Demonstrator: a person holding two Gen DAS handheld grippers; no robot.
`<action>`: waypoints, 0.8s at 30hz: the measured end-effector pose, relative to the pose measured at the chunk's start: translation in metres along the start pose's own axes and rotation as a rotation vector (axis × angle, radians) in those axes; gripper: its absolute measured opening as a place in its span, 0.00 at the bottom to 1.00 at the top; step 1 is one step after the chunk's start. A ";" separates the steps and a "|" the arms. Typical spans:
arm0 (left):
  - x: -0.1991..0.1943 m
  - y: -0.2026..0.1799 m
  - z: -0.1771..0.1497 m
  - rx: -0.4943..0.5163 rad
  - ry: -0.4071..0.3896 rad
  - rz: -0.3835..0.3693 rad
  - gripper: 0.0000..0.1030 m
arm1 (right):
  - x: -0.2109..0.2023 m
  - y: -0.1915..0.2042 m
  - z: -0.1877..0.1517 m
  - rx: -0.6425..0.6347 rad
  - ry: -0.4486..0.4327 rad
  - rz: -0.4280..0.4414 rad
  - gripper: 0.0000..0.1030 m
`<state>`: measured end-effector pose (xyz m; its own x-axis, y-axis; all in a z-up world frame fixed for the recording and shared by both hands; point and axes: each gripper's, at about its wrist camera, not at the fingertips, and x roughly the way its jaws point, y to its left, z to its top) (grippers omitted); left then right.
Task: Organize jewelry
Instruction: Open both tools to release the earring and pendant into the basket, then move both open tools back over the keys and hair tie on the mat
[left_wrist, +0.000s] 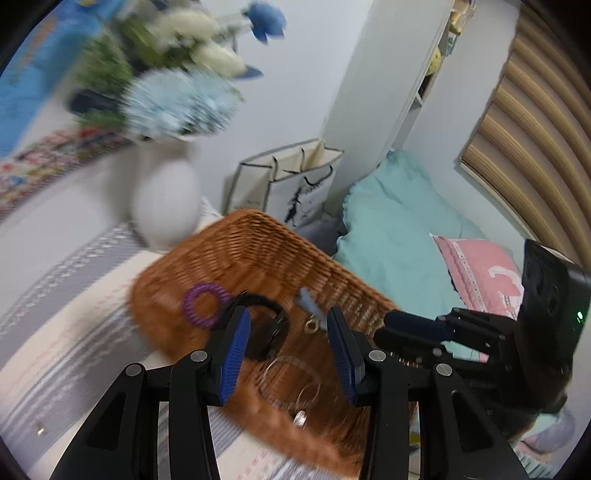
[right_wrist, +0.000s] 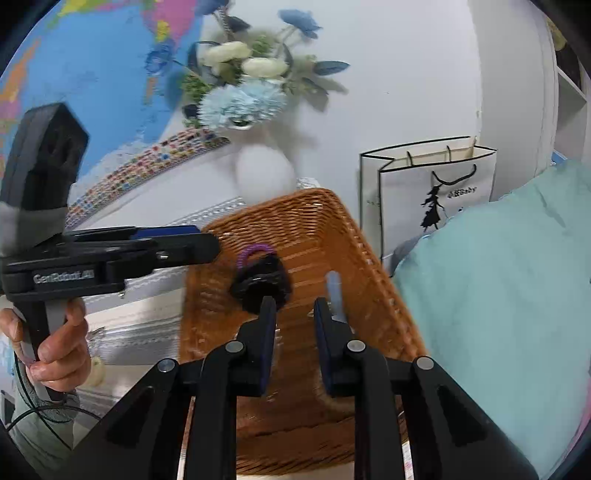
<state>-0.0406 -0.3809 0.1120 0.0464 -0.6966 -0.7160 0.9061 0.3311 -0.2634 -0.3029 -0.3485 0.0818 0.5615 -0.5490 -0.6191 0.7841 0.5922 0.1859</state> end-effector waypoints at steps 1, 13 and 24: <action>-0.011 0.002 -0.003 -0.002 -0.011 0.013 0.43 | -0.003 0.006 0.000 -0.009 0.002 0.008 0.23; -0.200 0.059 -0.088 -0.100 -0.231 0.269 0.49 | -0.029 0.128 0.000 -0.193 -0.014 0.142 0.29; -0.266 0.157 -0.190 -0.302 -0.266 0.398 0.50 | -0.008 0.232 -0.015 -0.319 0.050 0.247 0.30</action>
<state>0.0093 -0.0231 0.1385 0.5000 -0.6038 -0.6208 0.6379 0.7416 -0.2076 -0.1295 -0.1973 0.1185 0.7025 -0.3427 -0.6237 0.5016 0.8602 0.0922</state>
